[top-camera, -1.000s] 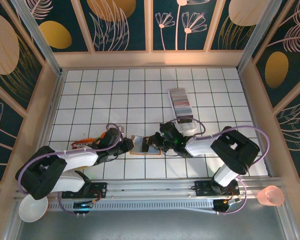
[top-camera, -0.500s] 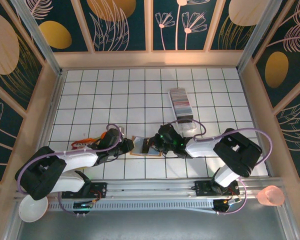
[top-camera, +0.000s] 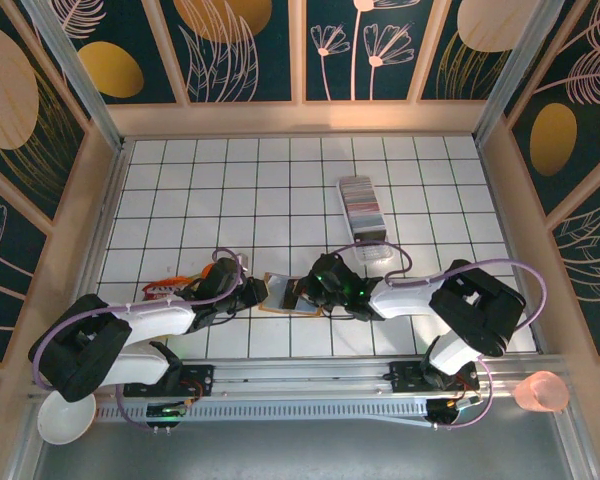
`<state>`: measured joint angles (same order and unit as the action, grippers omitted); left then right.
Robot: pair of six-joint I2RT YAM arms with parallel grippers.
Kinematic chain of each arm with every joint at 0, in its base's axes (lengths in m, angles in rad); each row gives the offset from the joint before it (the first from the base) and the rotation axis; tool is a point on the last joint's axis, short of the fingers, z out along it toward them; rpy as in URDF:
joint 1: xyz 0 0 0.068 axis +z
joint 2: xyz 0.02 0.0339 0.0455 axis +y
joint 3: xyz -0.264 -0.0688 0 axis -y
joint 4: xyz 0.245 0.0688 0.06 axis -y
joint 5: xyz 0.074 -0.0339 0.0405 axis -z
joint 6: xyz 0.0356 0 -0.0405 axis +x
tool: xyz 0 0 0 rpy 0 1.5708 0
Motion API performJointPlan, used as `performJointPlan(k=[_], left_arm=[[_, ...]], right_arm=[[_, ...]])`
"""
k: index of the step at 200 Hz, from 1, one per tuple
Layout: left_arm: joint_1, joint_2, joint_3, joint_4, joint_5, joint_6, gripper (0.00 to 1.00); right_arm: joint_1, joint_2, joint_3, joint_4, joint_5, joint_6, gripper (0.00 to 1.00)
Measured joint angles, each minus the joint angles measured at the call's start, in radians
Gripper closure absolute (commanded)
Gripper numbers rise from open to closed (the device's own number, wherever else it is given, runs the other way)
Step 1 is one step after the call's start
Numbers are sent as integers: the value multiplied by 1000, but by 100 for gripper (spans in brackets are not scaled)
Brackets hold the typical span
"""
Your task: Put the credit cards into the card holder
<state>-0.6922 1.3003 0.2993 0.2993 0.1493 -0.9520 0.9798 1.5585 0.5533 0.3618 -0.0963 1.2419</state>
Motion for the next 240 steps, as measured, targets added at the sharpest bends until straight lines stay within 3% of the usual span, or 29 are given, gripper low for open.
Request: performJointPlan(k=[77, 179, 240], left_arm=[[-9, 1, -1, -3, -8, 3, 71], [-17, -28, -23, -11, -23, 4, 78], [-19, -23, -25, 1, -24, 4, 78]], right_arm=[[5, 35, 0, 75, -18, 33, 100], [40, -10, 49, -126, 47, 18, 100], [56, -8, 45, -108, 69, 18, 100]])
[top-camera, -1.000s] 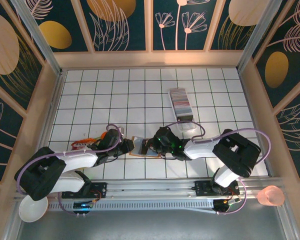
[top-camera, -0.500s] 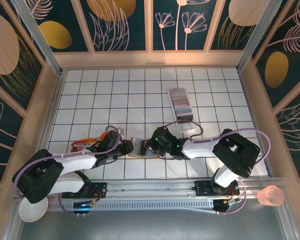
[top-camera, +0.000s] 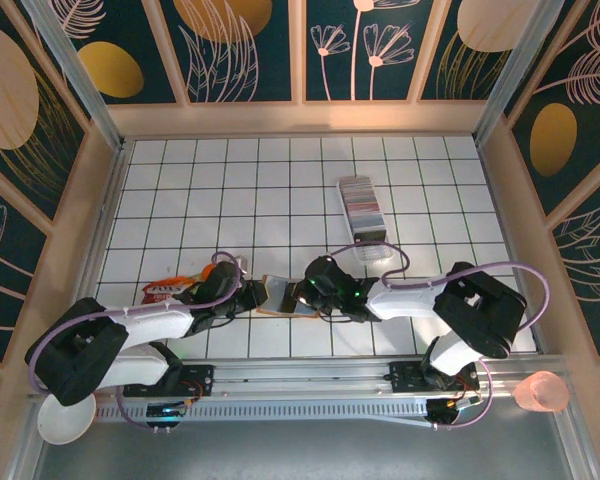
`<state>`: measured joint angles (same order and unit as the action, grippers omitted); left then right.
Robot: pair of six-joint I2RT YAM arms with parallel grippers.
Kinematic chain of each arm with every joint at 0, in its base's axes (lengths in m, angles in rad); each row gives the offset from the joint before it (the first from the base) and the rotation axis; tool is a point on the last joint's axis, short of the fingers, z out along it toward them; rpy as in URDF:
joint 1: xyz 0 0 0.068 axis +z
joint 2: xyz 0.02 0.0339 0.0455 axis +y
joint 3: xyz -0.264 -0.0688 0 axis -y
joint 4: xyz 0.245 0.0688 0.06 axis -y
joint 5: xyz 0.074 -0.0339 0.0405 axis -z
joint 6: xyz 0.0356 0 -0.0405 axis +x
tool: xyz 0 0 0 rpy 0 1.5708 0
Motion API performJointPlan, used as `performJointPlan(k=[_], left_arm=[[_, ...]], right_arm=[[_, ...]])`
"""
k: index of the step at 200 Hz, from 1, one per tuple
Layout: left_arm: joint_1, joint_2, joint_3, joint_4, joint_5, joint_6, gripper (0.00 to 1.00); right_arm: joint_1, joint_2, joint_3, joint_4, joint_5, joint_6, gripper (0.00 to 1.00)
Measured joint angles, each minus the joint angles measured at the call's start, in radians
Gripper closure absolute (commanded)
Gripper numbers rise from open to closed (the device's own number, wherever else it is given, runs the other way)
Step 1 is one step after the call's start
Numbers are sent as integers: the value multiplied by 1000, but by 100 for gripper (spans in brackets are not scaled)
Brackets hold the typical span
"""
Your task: Put the credit cards into the card holder
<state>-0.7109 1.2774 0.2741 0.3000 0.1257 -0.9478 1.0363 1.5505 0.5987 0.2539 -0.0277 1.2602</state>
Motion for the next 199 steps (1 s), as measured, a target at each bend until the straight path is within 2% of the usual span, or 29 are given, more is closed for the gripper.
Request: performJointPlan(k=[89, 114, 123, 130, 139, 175, 199], left_arm=[[-4, 13, 1, 18, -14, 0, 72], [-8, 11, 1, 18, -17, 0, 72], [-10, 9, 0, 18, -19, 0, 72], [-10, 6, -3, 18, -19, 0, 72], [-10, 1, -6, 18, -22, 0, 72], [-10, -30, -26, 13, -23, -1, 72], [-11, -38, -33, 11, -25, -1, 72]], right_arm=[[18, 59, -67, 225, 9, 26, 100], [19, 101, -57, 270, 8, 34, 78], [20, 122, -35, 255, 7, 23, 68], [23, 129, -8, 233, 7, 17, 65], [30, 130, 27, 192, 11, 0, 56], [50, 106, 88, 11, 54, -33, 55], [52, 75, 89, -91, 73, -50, 65]])
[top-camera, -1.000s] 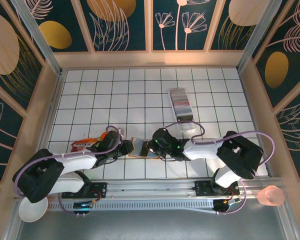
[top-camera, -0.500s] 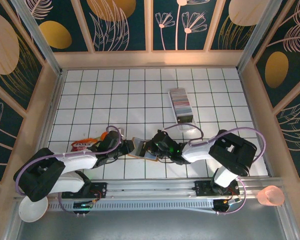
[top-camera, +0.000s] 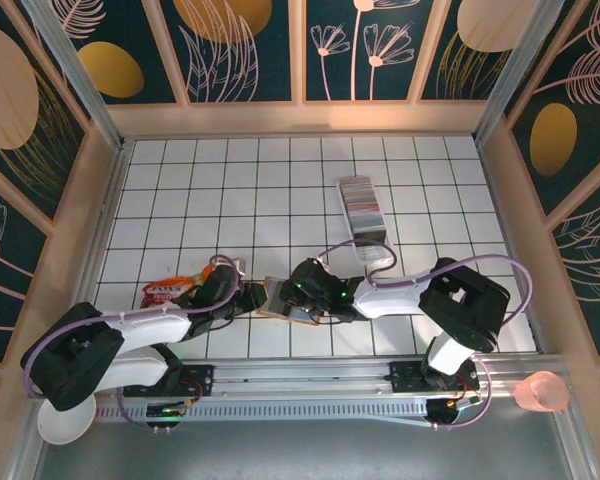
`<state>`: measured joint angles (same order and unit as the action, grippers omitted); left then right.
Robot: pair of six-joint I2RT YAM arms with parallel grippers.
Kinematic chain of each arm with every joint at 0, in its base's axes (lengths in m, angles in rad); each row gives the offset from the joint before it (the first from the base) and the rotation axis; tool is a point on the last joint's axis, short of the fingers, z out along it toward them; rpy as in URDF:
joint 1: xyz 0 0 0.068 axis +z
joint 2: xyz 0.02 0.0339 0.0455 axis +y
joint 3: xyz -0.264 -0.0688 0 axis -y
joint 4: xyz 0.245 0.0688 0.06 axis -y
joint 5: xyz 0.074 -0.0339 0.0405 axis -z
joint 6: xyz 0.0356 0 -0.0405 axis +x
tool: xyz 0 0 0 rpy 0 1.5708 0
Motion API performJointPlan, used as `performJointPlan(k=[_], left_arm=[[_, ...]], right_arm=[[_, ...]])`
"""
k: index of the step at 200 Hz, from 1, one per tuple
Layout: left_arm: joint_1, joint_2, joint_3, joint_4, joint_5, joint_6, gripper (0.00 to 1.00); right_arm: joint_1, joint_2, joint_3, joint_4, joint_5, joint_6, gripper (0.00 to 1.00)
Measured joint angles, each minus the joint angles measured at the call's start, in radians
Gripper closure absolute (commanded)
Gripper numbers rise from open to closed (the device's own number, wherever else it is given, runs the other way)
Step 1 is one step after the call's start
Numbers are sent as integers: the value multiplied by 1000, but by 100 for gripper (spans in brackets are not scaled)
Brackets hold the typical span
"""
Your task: Put the credit cards into the card holder
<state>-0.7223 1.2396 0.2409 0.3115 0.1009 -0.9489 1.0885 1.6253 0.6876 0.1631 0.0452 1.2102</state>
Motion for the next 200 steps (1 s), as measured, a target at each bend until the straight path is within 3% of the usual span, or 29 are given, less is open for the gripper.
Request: performJointPlan(k=[21, 35, 87, 143, 200], left_arm=[[0, 1, 0, 3, 1, 0, 72], [0, 5, 0, 8, 4, 0, 72], [0, 11, -1, 20, 11, -3, 70], [0, 3, -4, 22, 13, -3, 66], [-8, -71, -2, -71, 5, -3, 52]], right_arm=[[7, 0, 14, -58, 16, -7, 73], [13, 7, 29, -85, 21, -17, 84], [21, 80, 112, -110, 19, -34, 85], [43, 45, 88, -71, 45, -75, 67], [79, -198, 86, -323, 169, -96, 55]])
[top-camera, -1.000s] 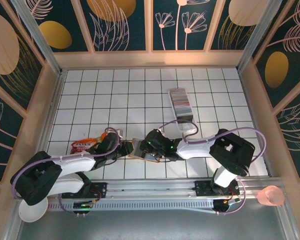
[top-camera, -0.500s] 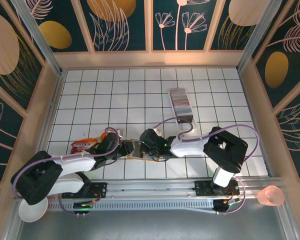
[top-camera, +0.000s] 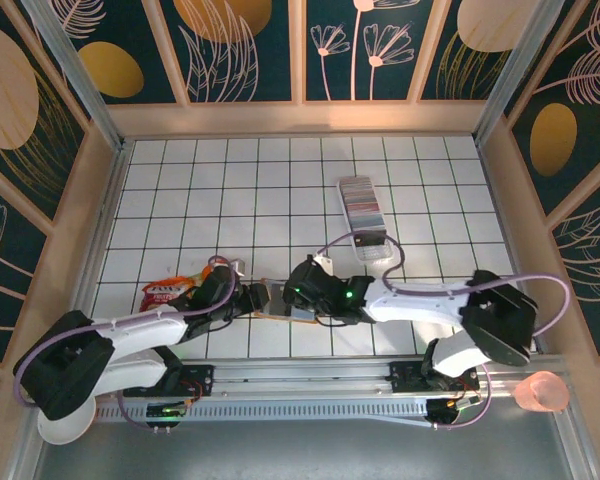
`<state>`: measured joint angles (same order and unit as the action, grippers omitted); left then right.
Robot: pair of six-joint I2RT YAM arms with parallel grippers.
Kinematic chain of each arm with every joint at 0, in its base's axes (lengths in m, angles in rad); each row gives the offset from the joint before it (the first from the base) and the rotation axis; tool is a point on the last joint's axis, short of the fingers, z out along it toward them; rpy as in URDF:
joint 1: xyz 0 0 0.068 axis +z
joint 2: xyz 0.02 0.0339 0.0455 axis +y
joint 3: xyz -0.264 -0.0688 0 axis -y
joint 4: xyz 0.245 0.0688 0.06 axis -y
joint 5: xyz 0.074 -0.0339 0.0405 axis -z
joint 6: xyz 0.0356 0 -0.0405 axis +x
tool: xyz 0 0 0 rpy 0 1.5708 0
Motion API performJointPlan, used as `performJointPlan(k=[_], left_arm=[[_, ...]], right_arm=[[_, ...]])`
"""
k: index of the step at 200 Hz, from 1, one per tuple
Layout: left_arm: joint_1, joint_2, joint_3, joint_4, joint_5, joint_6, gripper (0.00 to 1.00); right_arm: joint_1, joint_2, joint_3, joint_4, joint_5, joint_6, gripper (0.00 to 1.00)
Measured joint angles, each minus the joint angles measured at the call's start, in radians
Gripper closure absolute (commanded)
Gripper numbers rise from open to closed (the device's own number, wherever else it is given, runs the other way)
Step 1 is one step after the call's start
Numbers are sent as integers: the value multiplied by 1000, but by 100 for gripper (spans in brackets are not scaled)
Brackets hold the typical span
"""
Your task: Put the credit cards into the card holder
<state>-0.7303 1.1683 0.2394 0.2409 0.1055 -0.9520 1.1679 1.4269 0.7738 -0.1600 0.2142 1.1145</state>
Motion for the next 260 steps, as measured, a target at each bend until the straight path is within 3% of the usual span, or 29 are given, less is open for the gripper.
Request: performJointPlan(k=[44, 94, 204, 260], left_arm=[[-8, -39, -1, -60, 11, 13, 51], [-24, -17, 16, -84, 14, 55, 52], [-26, 24, 55, -123, 18, 76, 56], [-31, 50, 85, -151, 21, 79, 56]], right_arm=[[-27, -230, -126, -205, 66, 27, 58], [-149, -387, -334, -223, 7, 27, 59], [-208, -316, -377, 64, -94, -13, 78], [-211, -265, -377, 117, -110, -17, 81]])
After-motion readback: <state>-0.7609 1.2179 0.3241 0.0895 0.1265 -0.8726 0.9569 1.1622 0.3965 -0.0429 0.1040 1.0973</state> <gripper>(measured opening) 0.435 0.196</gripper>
